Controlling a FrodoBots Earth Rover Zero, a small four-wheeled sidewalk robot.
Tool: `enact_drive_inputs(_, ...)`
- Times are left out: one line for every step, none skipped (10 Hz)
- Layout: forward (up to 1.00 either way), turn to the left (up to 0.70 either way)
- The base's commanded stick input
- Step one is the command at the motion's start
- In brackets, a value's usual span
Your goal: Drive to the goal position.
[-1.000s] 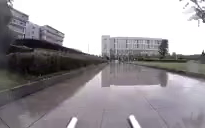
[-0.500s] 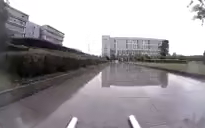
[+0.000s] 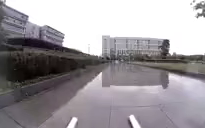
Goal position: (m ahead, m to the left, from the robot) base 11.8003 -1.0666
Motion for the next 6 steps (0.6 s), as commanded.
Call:
enact_drive_inputs(0.7, 0.0)
enact_drive_inputs(0.7, 0.0)
enact_drive_inputs(0.7, 0.0)
enact_drive_inputs(0.7, 0.0)
enact_drive_inputs(0.7, 0.0)
enact_drive_inputs(0.7, 0.0)
